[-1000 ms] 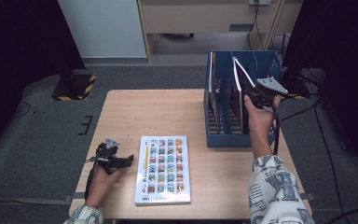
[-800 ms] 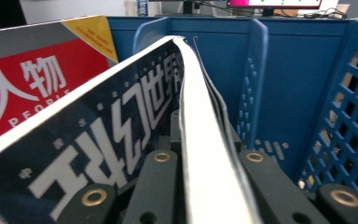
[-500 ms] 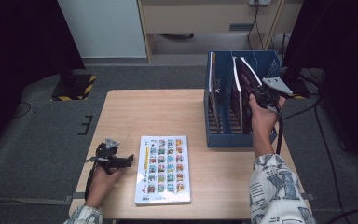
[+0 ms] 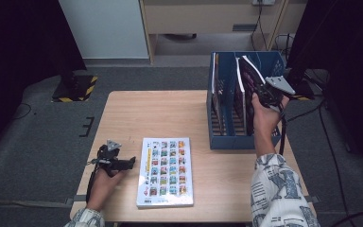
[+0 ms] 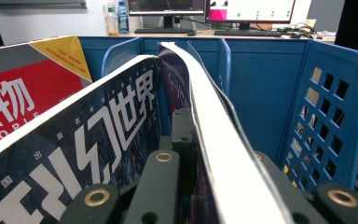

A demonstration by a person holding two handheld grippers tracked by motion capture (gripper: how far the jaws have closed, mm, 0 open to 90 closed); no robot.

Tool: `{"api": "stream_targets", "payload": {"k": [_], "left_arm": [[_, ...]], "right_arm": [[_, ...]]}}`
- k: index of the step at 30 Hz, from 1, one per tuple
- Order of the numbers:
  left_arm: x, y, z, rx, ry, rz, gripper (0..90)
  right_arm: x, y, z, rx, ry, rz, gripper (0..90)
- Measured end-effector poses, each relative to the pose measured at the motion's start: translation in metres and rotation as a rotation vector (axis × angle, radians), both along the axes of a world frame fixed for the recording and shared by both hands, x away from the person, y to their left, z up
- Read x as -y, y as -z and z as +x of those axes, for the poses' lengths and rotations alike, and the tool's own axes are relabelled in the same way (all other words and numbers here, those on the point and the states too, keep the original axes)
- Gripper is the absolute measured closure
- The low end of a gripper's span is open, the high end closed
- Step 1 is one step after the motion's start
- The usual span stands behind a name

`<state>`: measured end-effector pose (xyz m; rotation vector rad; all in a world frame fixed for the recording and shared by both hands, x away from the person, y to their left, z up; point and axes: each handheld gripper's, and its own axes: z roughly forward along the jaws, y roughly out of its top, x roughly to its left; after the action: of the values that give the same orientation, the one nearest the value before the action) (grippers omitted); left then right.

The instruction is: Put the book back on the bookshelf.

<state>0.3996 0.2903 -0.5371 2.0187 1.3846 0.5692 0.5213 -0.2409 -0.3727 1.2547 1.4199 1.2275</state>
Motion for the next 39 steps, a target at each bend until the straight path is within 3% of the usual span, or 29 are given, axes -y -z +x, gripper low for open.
{"api": "stream_targets", "payload": {"k": [14,19,23,28,34,39], "left_arm": [[0.000,0.000,0.000,0.000,-0.004,0.000,0.0],[0.000,0.000,0.000,0.000,-0.004,0.000,0.0],[0.001,0.000,0.000,0.000,-0.004,0.000,0.0],[0.001,0.000,0.000,0.000,-0.004,0.001,0.0],[0.001,0.000,0.000,0.000,-0.005,0.000,0.0],[0.001,0.000,0.000,0.000,-0.005,0.000,0.0]], "right_arm": [[-0.003,0.004,0.008,0.001,0.026,0.004,83.6],[-0.006,0.009,0.010,-0.001,0.015,0.001,83.2],[-0.008,0.011,0.010,0.001,-0.025,0.008,81.4],[-0.007,0.012,0.009,-0.009,-0.066,0.028,73.1],[-0.007,0.011,0.003,-0.003,-0.061,0.050,59.0],[-0.004,0.010,-0.004,-0.008,-0.063,0.040,56.0]]}}
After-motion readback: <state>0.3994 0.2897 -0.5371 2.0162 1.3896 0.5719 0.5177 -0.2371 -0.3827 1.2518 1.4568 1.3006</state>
